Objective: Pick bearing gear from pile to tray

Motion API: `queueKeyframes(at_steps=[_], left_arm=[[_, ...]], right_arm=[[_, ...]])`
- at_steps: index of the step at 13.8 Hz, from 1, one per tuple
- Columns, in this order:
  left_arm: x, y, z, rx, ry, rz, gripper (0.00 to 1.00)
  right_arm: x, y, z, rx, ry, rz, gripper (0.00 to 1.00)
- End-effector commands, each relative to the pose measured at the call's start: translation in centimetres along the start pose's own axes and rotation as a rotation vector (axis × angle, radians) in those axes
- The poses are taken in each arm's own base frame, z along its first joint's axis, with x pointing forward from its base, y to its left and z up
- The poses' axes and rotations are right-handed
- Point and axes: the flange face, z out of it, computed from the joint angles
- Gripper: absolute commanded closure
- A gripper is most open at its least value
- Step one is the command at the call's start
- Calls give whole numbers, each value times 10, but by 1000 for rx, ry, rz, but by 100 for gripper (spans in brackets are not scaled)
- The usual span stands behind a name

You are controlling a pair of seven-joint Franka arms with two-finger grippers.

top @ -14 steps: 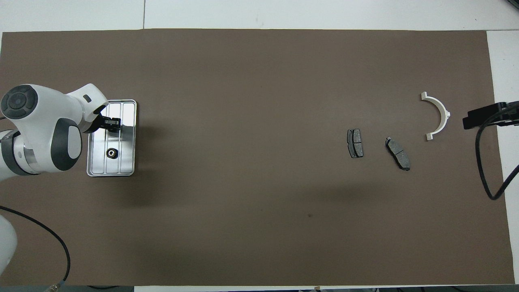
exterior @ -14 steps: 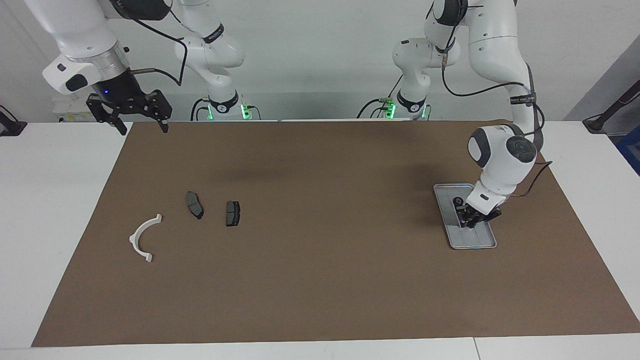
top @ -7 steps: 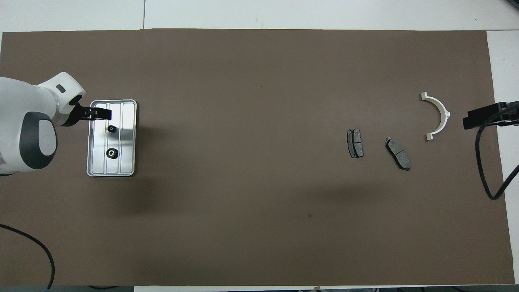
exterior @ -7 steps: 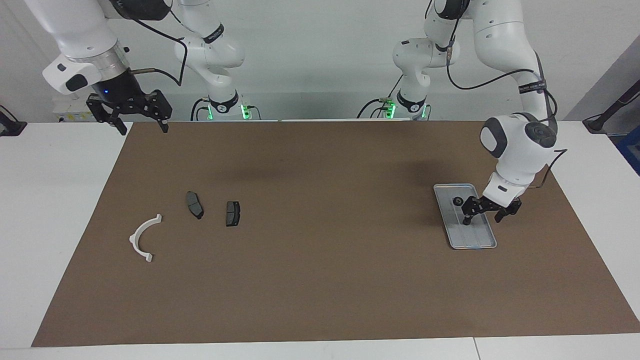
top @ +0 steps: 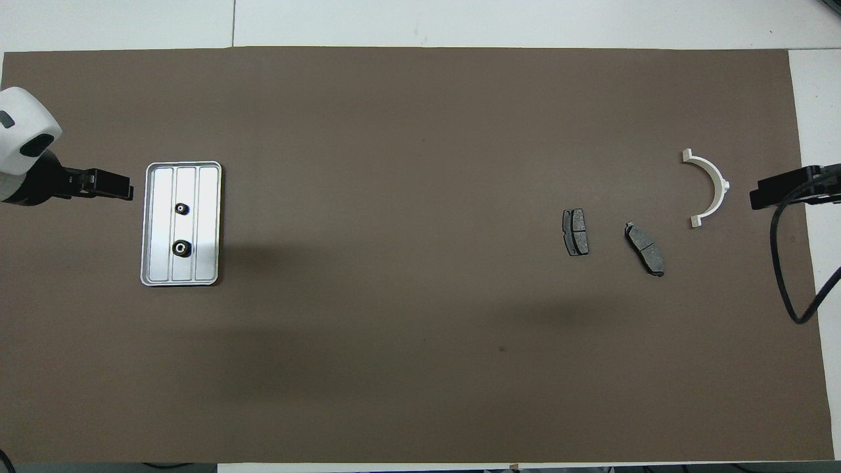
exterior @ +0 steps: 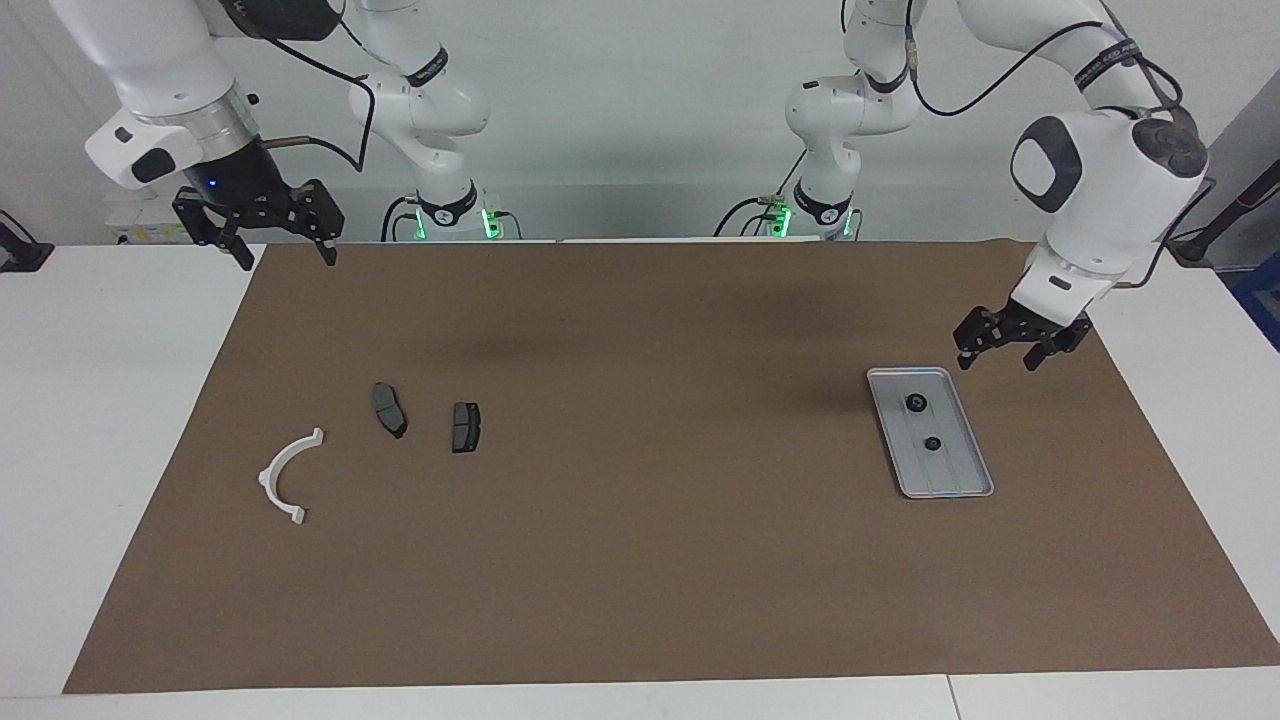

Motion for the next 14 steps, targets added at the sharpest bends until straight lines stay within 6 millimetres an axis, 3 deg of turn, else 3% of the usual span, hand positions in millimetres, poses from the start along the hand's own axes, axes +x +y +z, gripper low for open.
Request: queueKeyframes(at_steps=[1, 3, 9, 14], left_arm=[[-12, 3, -35, -12, -1, -2, 0], [-27, 3, -61, -10, 16, -5, 0], [-29, -2, -62, -6, 4, -12, 0], [-24, 5, -86, 2, 19, -9, 0]], right_arm=[[-4, 3, 0, -16, 7, -17, 0], [-4, 4, 0, -16, 7, -16, 0], [-5, 6, 0, -16, 7, -11, 0], [-5, 6, 0, -16, 7, -4, 0]])
